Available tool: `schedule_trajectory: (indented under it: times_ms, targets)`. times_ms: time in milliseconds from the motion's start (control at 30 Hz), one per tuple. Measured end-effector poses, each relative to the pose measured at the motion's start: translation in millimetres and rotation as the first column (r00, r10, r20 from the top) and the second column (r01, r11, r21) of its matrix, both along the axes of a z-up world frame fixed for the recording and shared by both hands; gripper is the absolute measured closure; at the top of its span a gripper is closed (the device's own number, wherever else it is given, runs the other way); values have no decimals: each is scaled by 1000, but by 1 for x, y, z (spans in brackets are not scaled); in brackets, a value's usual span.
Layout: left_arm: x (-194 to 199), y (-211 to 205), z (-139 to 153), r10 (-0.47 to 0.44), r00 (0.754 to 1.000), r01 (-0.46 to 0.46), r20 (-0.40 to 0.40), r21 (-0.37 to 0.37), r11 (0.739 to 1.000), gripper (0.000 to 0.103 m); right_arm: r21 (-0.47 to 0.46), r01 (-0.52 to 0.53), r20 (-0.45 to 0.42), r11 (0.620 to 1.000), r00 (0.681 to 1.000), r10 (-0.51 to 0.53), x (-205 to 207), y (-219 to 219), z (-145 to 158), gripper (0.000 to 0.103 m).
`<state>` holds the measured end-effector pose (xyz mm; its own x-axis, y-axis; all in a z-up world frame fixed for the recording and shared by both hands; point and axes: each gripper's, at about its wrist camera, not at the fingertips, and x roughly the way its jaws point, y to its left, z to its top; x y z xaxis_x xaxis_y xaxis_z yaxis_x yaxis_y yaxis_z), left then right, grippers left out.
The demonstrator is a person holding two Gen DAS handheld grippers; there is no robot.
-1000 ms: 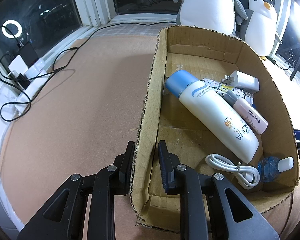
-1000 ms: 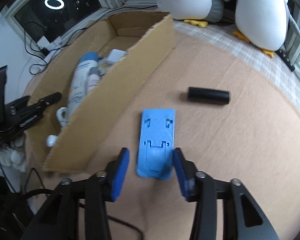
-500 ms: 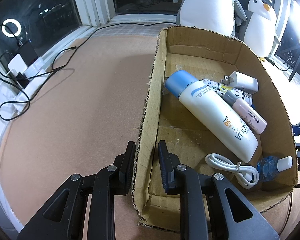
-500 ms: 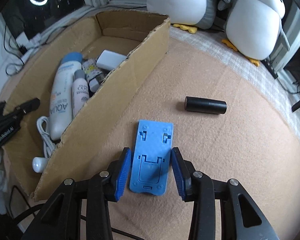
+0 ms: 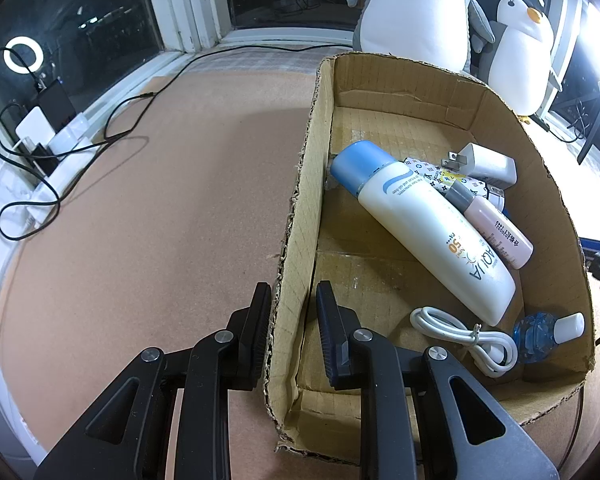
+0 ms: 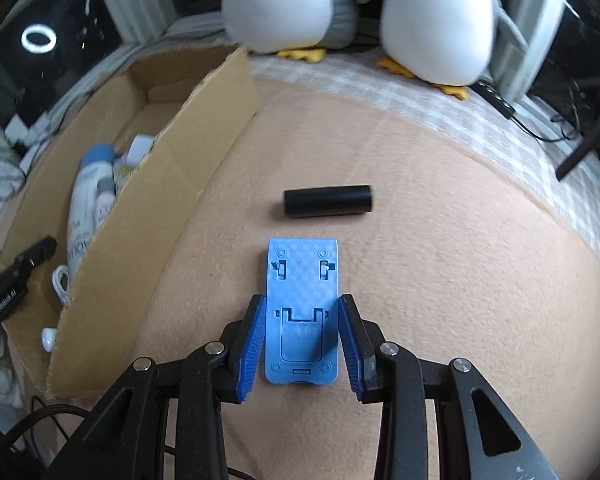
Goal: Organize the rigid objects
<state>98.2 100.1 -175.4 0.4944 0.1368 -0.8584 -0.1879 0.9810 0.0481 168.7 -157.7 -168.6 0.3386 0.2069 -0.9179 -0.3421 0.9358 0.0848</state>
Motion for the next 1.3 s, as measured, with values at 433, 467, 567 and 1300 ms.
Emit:
schedule_trajectory:
  times_ms: [433, 467, 567, 1300]
  targets:
    - [0, 0, 0, 1, 1000, -1, 1, -1, 1000, 83, 103, -41, 106, 994, 994, 30, 2, 28, 55, 70]
    - [0, 0, 0, 1, 1000, -1, 0, -1, 1000, 83, 112, -53, 113, 992, 993, 40, 3, 34, 59, 70]
    - [0, 0, 0, 1, 1000, -1, 1, -2, 1000, 83, 130, -90, 126, 987, 989, 73, 3, 51, 67, 70]
    - [0, 1, 0, 0, 1000, 0, 1, -2, 1000, 83, 176, -204, 86, 963, 978, 191, 8, 120, 59, 70]
